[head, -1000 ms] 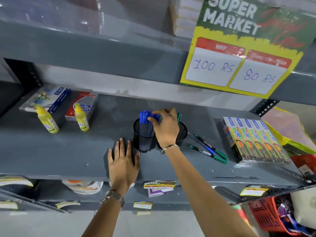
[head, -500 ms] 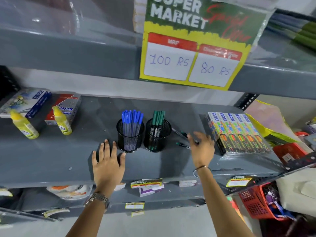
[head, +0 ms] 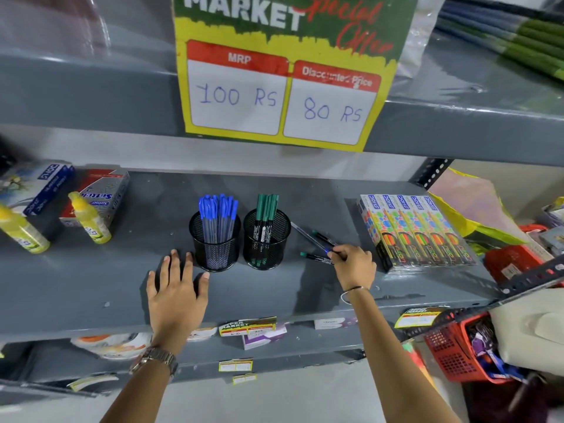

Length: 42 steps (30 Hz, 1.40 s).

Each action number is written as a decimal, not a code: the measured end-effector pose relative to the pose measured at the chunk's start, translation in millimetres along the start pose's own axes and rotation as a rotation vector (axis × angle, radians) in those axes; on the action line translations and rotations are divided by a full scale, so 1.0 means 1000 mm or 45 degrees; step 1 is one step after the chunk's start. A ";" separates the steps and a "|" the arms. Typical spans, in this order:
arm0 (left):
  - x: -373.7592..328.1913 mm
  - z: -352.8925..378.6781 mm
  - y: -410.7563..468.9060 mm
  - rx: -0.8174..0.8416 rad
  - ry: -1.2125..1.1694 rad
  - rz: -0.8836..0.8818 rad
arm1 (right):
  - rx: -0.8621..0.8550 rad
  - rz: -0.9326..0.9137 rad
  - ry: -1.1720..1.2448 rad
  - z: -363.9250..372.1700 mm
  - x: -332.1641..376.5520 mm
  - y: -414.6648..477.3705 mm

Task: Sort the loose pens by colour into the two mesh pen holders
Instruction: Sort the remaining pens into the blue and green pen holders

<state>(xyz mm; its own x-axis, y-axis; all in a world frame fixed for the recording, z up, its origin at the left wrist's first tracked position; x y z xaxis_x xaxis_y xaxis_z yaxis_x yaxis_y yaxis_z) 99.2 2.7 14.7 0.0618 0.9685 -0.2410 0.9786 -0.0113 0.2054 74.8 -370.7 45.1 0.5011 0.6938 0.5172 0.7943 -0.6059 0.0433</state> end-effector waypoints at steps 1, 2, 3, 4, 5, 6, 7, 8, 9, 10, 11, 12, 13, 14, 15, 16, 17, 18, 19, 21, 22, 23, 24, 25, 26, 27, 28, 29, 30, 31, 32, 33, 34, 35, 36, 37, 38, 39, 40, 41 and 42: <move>0.001 0.000 0.000 0.001 0.002 -0.002 | 0.001 -0.026 0.011 0.000 0.002 0.001; 0.000 0.000 0.000 0.007 0.005 -0.001 | -0.002 -0.047 0.048 -0.001 0.003 0.001; 0.000 0.001 0.000 0.014 0.008 -0.002 | -0.013 -0.063 0.124 -0.004 0.004 0.002; 0.001 0.001 0.000 0.019 0.009 -0.005 | -0.017 -0.063 0.225 -0.008 0.006 0.000; 0.001 0.001 0.000 0.026 0.007 -0.008 | -0.026 -0.058 0.322 -0.012 0.009 0.000; 0.001 0.001 0.000 0.031 0.007 -0.009 | -0.049 -0.056 0.400 -0.019 0.012 -0.002; 0.001 0.001 0.000 0.036 0.005 -0.010 | -0.086 -0.060 0.479 -0.027 0.017 -0.002; 0.001 0.000 0.000 0.039 0.002 -0.008 | -0.136 -0.064 0.565 -0.039 0.023 -0.003; 0.001 0.000 -0.001 0.045 -0.003 -0.007 | -0.197 -0.078 0.662 -0.052 0.030 -0.003; 0.000 0.001 0.000 0.049 -0.006 -0.007 | -0.262 -0.092 0.743 -0.066 0.039 -0.004; -0.002 0.002 0.000 0.053 -0.015 -0.010 | -0.333 -0.116 0.814 -0.082 0.049 -0.006; 0.002 -0.001 0.000 0.054 -0.025 -0.020 | -0.395 -0.152 0.865 -0.098 0.066 -0.012; 0.000 0.000 0.000 0.062 -0.029 -0.018 | -0.458 -0.195 0.923 -0.114 0.081 -0.018; -0.001 0.000 0.000 0.068 -0.026 -0.014 | -0.508 -0.232 0.997 -0.129 0.097 -0.024; -0.001 -0.001 0.000 0.070 -0.022 -0.006 | -0.538 -0.268 1.084 -0.141 0.114 -0.030; -0.001 -0.001 0.000 0.066 -0.021 0.000 | -0.566 -0.301 1.159 -0.150 0.130 -0.036; -0.001 -0.002 0.000 0.056 -0.027 0.001 | -0.577 -0.331 1.231 -0.155 0.146 -0.040; 0.000 -0.003 0.000 0.054 -0.034 -0.003 | -0.558 -0.354 1.304 -0.155 0.161 -0.043; 0.000 -0.003 -0.001 0.062 -0.028 -0.008 | -0.503 -0.366 1.358 -0.150 0.175 -0.042; 0.000 0.002 -0.001 0.105 -0.019 -0.017 | -0.362 -0.416 1.323 -0.130 0.206 -0.044; 0.001 0.002 -0.001 0.108 -0.025 -0.020 | -0.285 -0.466 1.262 -0.117 0.222 -0.048; 0.001 0.002 -0.001 0.105 -0.030 -0.021 | -0.213 -0.515 1.203 -0.102 0.234 -0.052; 0.002 0.002 -0.001 0.105 -0.028 -0.020 | -0.135 -0.560 1.164 -0.085 0.244 -0.055; 0.002 0.002 -0.001 0.105 -0.023 -0.019 | -0.075 -0.594 1.124 -0.069 0.251 -0.058; 0.002 0.002 -0.001 0.102 -0.023 -0.019 | -0.034 -0.616 1.070 -0.053 0.255 -0.059; 0.002 0.002 -0.001 0.097 -0.032 -0.024 | 0.000 -0.627 0.997 -0.039 0.258 -0.059; 0.002 0.001 -0.001 0.093 -0.044 -0.030 | 0.038 -0.634 0.923 -0.024 0.260 -0.060; 0.001 0.001 0.000 0.093 -0.058 -0.033 | 0.082 -0.634 0.857 -0.012 0.260 -0.060; 0.001 0.001 0.000 0.095 -0.068 -0.036 | 0.122 -0.629 0.804 -0.001 0.260 -0.062; 0.001 0.001 0.000 0.093 -0.074 -0.035 | 0.153 -0.615 0.761 0.007 0.258 -0.062; 0.000 0.000 0.000 0.088 -0.078 -0.033 | 0.173 -0.606 0.724 0.013 0.256 -0.062; 0.001 0.000 0.000 0.084 -0.079 -0.033 | 0.179 -0.608 0.683 0.019 0.255 -0.062; 0.001 0.000 0.000 0.082 -0.078 -0.031 | 0.166 -0.622 0.631 0.022 0.255 -0.063; 0.002 0.000 0.000 0.078 -0.078 -0.029 | 0.144 -0.635 0.578 0.024 0.256 -0.064; 0.002 0.000 0.000 0.072 -0.077 -0.028 | 0.118 -0.641 0.540 0.024 0.256 -0.064; 0.002 0.000 0.000 0.067 -0.076 -0.029 | 0.090 -0.640 0.519 0.024 0.257 -0.064; 0.002 0.000 0.000 0.064 -0.075 -0.030 | 0.064 -0.636 0.507 0.024 0.256 -0.063; 0.002 0.001 0.000 0.063 -0.076 -0.030 | 0.041 -0.631 0.497 0.023 0.256 -0.062; 0.002 0.001 0.000 0.061 -0.077 -0.031 | 0.022 -0.629 0.488 0.023 0.255 -0.061; 0.002 0.001 0.000 0.057 -0.078 -0.031 | 0.008 -0.623 0.481 0.024 0.254 -0.060; 0.003 0.000 0.000 0.053 -0.076 -0.030 | -0.008 -0.618 0.479 0.023 0.253 -0.059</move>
<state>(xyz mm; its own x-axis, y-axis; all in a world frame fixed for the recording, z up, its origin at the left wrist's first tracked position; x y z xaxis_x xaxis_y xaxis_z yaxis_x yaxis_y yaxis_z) 99.5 5.3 13.6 0.0488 0.9521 -0.3019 0.9871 0.0001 0.1599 163.0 -150.6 153.5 -0.0738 0.7070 0.7033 0.8989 -0.2583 0.3540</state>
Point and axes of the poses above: each hand's wrist, its own y-axis towards the middle knuckle, its own z-axis out of the palm, x = y × z, the point moved 10 cm from there along y, towards the middle knuckle, and after that the axes turned 2 degrees about z, right-handed, at the moved point
